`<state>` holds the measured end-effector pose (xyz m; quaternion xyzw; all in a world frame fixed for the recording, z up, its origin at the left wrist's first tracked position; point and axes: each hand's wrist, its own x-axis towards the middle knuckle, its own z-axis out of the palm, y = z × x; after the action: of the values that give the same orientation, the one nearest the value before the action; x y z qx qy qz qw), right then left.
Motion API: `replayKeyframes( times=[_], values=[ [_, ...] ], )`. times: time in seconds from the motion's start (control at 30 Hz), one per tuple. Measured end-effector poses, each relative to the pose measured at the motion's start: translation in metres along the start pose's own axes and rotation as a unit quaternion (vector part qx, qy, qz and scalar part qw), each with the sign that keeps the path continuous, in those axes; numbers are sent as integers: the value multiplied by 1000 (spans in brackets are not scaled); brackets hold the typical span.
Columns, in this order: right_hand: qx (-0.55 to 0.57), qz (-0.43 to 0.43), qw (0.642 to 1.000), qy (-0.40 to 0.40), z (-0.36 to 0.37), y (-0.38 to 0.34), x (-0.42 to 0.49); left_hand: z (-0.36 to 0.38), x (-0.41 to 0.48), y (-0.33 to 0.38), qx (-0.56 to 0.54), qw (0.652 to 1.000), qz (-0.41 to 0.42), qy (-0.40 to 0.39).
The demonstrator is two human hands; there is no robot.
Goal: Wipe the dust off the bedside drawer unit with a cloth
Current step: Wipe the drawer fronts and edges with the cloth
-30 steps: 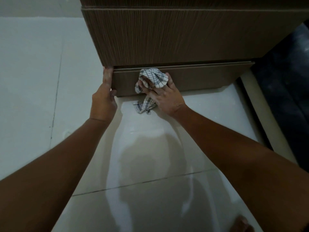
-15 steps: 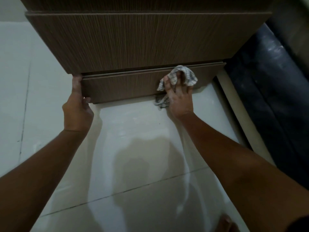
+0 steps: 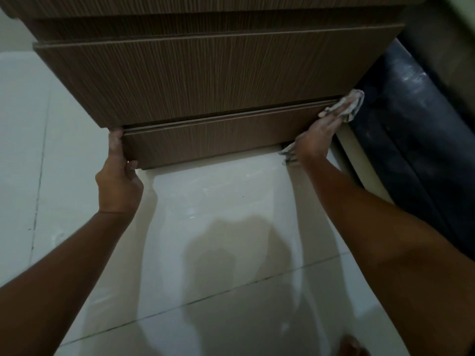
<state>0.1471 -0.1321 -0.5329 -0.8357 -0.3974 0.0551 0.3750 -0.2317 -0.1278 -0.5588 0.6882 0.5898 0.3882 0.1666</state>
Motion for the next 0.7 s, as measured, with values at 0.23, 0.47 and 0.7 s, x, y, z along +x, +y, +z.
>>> replayKeyframes(
  times=[0.23, 0.47, 0.7],
  values=[
    [-8, 119, 992, -51, -43, 16, -7, -11, -4, 4, -63, 998, 4, 9],
    [103, 145, 933, -312, -60, -49, -38, -14, -42, 31, -199, 961, -167, 91],
    [188, 20, 874, -447, -76, -148, -62, -23, -21, 98, -248, 947, -164, -125]
  ],
)
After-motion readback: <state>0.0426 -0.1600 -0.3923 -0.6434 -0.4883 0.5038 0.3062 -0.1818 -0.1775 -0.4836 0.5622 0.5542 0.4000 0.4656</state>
